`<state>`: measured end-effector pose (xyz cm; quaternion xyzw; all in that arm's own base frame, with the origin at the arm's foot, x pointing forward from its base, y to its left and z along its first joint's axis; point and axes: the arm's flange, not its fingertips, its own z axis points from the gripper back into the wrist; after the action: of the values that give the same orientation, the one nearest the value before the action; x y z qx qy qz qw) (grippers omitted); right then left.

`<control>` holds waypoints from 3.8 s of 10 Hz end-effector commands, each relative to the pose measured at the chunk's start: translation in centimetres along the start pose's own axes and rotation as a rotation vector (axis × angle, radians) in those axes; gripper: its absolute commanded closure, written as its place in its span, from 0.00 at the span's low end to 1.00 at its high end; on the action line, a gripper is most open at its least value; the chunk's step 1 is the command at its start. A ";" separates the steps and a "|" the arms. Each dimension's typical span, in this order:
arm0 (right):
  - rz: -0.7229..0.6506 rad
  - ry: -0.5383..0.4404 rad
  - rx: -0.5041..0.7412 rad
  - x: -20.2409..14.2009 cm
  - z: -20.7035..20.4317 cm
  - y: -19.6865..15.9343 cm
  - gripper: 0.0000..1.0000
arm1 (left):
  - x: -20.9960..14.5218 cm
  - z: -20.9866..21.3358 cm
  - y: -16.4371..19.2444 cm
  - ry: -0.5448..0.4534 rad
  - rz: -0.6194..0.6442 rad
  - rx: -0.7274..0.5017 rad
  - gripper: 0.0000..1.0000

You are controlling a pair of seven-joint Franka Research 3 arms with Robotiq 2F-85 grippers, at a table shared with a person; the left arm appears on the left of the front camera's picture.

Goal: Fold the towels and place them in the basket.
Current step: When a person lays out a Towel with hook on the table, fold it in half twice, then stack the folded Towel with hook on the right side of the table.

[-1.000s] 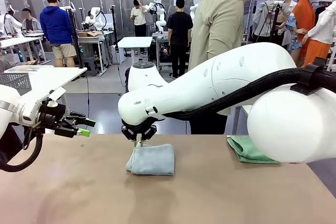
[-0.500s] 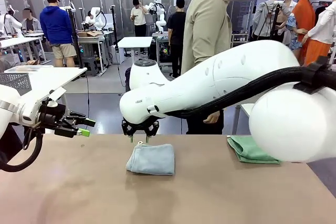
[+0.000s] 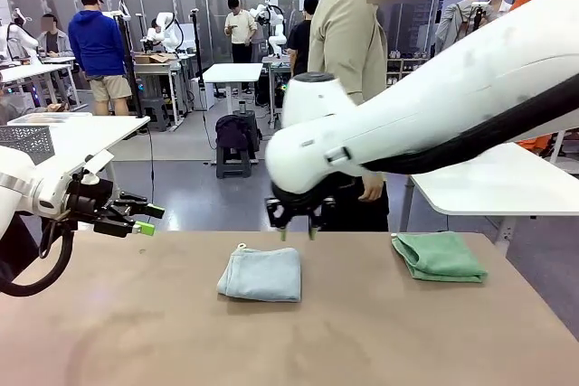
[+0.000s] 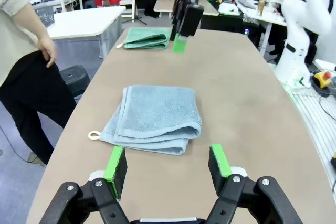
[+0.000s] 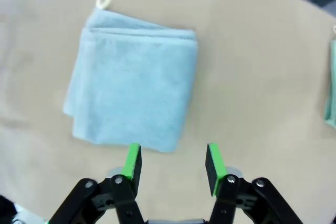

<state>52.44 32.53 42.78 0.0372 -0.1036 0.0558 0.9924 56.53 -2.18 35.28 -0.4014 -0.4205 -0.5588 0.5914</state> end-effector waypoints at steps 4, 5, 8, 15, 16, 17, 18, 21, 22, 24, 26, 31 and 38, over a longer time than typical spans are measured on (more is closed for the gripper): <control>-0.046 -0.006 0.031 -1.4 1.3 -3.0 0.38 | 0.1 0.1 -0.1 -0.003 -0.003 0.000 0.20; -0.046 -0.006 0.031 -1.4 1.3 -3.0 0.38 | 0.1 0.1 -0.1 -0.003 -0.003 0.000 0.20; -0.046 -0.006 0.031 -1.4 1.3 -3.0 0.38 | 0.1 0.1 -0.1 -0.003 -0.003 0.000 0.20; -0.046 -0.006 0.031 -1.4 1.3 -3.0 0.38 | 0.1 0.1 -0.1 -0.003 -0.003 0.000 0.20; -0.046 -0.006 0.031 -1.4 1.3 -3.0 0.38 | 0.1 0.1 -0.1 -0.003 -0.003 0.000 0.20; -0.043 -0.007 0.043 -1.7 1.4 -3.2 0.37 | 0.1 0.1 -0.1 -0.003 -0.003 0.000 0.20; -0.081 -0.012 0.081 -1.3 0.2 -2.7 0.37 | 0.1 0.1 -0.1 -0.003 -0.003 0.000 0.20; -0.155 0.027 0.112 -0.6 -4.4 -1.6 0.37 | 0.1 0.1 -0.1 -0.003 -0.003 0.000 0.20; -0.204 0.034 0.110 -0.4 -5.6 -1.5 0.37 | 0.1 0.1 -0.1 -0.003 -0.003 0.000 0.20; -0.228 0.046 0.137 0.5 -8.2 -1.7 0.37 | 0.1 0.1 -0.1 -0.003 -0.003 0.000 0.20; -0.260 0.067 0.163 1.3 -10.3 -2.1 0.37 | 0.1 0.1 -0.1 -0.003 -0.003 0.000 0.20; -0.282 0.104 0.204 1.9 -13.6 -2.3 0.37 | 0.1 0.1 -0.1 -0.003 -0.003 0.000 0.20; -0.241 0.105 0.212 1.9 -13.9 -2.1 0.97 | 0.1 0.1 -0.1 -0.003 -0.003 0.000 0.20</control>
<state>57.16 31.94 29.70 0.1396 -0.0373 -0.0597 0.9877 56.53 -2.18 35.28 -0.4014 -0.4205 -0.5588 0.5914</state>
